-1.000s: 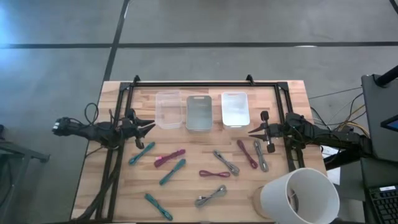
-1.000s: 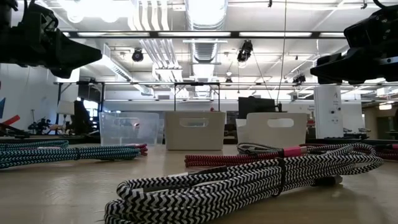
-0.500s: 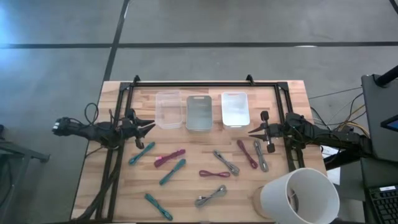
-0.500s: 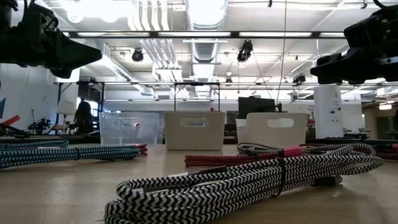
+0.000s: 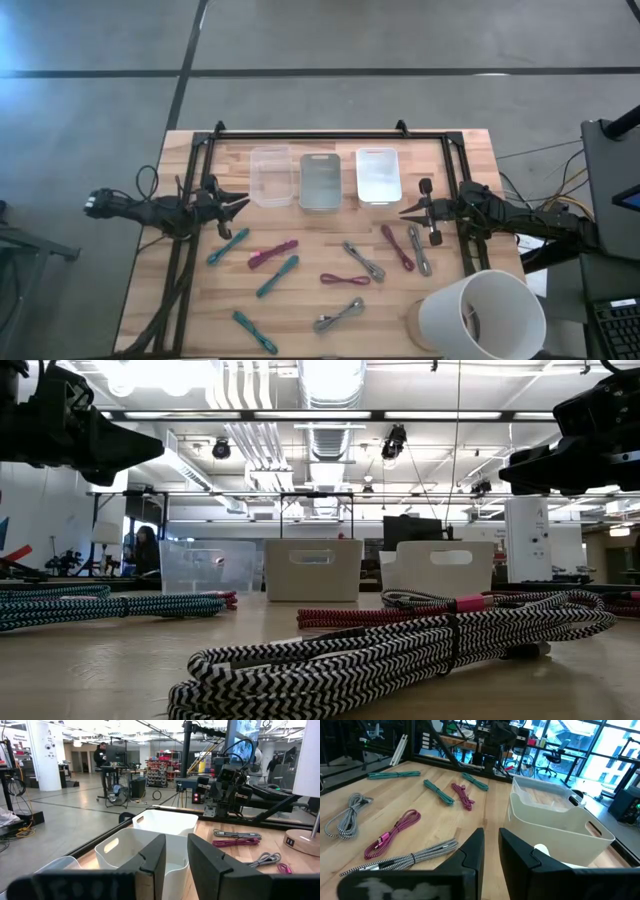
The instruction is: Pick & Place USB Port
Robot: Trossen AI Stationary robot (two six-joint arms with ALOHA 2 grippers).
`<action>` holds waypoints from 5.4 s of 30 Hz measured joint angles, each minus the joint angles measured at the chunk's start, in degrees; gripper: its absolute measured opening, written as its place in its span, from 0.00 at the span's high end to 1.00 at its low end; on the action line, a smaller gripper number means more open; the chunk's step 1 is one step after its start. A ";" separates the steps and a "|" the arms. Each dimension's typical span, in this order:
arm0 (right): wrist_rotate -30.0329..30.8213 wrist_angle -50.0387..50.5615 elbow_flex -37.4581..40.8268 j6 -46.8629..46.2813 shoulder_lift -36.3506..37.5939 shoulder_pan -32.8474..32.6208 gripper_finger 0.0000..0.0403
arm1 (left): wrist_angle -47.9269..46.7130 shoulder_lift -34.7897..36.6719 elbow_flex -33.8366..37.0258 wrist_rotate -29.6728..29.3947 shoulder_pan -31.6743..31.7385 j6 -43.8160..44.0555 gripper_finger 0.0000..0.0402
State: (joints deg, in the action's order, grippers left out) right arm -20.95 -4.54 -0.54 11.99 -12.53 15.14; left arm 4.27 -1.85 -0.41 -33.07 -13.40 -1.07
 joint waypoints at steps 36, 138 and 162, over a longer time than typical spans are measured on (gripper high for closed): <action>-0.01 0.00 0.00 0.00 -0.07 0.00 0.87 | 0.01 -0.02 0.00 0.01 -0.01 0.01 0.78; 8.15 -28.84 0.00 -18.08 -6.03 0.00 0.86 | -54.70 -39.00 -35.95 19.48 0.03 37.41 0.55; 10.65 -28.67 -9.66 -17.53 -31.65 0.00 0.66 | -50.91 -48.52 -22.70 27.37 0.03 47.66 0.55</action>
State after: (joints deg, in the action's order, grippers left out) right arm -10.31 -33.21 -10.20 -5.55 -44.19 15.14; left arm -46.65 -50.37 -23.11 -5.70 -13.37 46.59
